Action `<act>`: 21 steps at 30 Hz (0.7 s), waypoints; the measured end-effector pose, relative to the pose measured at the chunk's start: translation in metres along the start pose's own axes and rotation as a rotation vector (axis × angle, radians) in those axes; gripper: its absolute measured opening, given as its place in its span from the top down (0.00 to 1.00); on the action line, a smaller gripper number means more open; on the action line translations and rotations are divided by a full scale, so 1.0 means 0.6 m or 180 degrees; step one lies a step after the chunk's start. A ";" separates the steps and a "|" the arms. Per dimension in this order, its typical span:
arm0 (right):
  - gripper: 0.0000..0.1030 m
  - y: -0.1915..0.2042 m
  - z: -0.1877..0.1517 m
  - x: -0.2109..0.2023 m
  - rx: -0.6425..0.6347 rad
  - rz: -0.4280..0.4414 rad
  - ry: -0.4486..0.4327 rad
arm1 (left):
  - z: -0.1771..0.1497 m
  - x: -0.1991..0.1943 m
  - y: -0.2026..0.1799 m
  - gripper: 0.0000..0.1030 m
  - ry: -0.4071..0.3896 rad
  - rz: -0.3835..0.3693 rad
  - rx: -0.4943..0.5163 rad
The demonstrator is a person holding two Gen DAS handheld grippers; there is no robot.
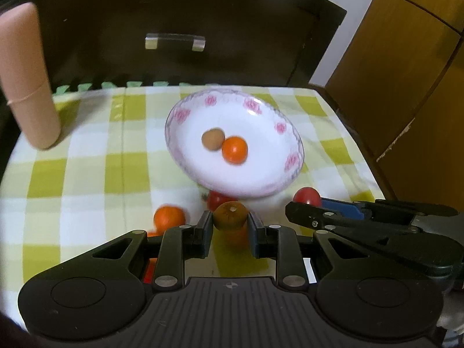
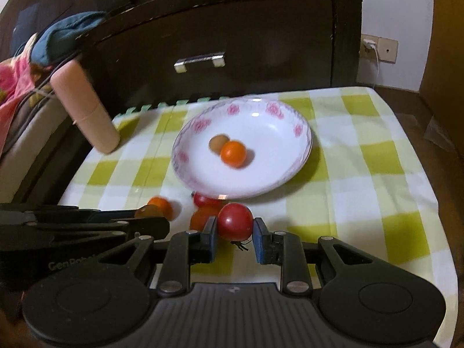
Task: Organize fruits
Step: 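Carry both fruits to the white bowl and open left tool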
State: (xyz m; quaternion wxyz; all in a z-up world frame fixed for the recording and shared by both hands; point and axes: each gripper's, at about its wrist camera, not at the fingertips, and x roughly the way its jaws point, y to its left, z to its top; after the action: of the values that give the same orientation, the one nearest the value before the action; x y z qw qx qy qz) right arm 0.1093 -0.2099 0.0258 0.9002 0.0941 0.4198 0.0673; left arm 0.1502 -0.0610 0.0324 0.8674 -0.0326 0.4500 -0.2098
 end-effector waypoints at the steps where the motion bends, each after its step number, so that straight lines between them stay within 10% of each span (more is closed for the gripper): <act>1: 0.76 -0.003 0.007 0.005 0.0006 -0.0001 -0.0008 | 0.006 0.006 0.000 0.68 -0.0001 -0.0002 0.0004; 21: 0.76 -0.042 0.077 0.105 -0.0006 -0.0015 0.0031 | 0.067 0.103 0.024 0.70 0.0088 0.0019 -0.0060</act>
State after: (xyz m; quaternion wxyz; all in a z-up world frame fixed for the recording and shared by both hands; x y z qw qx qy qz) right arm 0.1864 -0.2270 0.0023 0.8984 0.0920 0.4244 0.0660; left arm 0.2183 -0.0774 0.0055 0.8614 -0.0365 0.4639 -0.2035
